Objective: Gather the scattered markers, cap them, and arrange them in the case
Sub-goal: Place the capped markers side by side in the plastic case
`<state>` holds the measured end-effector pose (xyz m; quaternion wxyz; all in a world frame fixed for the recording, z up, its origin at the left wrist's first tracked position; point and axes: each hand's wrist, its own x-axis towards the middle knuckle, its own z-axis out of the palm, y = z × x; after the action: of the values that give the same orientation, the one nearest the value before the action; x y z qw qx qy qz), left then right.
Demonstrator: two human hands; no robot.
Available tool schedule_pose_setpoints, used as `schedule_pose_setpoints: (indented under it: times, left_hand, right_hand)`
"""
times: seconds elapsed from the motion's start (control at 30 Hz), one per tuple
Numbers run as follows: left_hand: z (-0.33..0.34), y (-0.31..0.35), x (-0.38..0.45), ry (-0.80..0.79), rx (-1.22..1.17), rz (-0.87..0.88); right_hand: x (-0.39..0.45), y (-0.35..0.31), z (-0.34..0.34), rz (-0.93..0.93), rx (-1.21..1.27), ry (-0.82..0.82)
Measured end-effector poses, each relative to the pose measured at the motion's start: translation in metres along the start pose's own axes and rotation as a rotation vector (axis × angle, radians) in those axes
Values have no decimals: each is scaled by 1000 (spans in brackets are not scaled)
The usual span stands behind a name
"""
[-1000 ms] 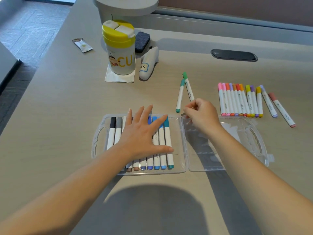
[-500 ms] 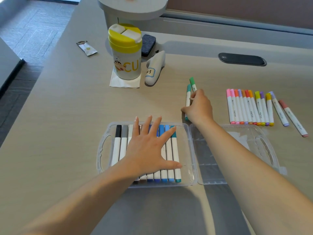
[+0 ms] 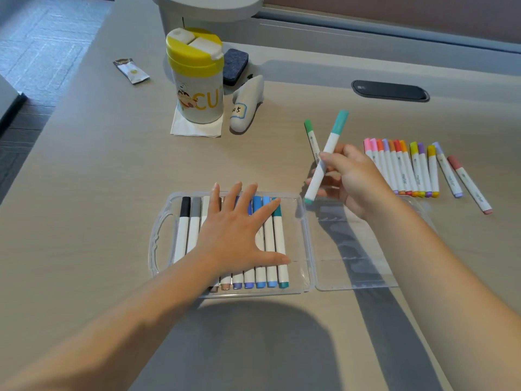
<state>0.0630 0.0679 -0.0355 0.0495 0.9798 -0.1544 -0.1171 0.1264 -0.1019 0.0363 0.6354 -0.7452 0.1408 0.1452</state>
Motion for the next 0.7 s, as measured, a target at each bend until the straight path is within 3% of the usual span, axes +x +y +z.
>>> schedule_pose_setpoints:
  times: [0.1,0.23,0.4,0.7]
  left_hand:
    - [-4,-1,0,-23,-61,-6]
    - [-12,-3,-2,-31,-208,-14]
    - [-20,-3,-8,-16,-301,-15]
    - [-19,-6,-13,-52,-286,-37]
  right_hand:
    - [-23,9,-3,114,28,-119]
    - [-34,25,-1,187,-221,-268]
    - [-36,37,12,124,-478,-241]
    - [-36,44,18,11,-721,-135]
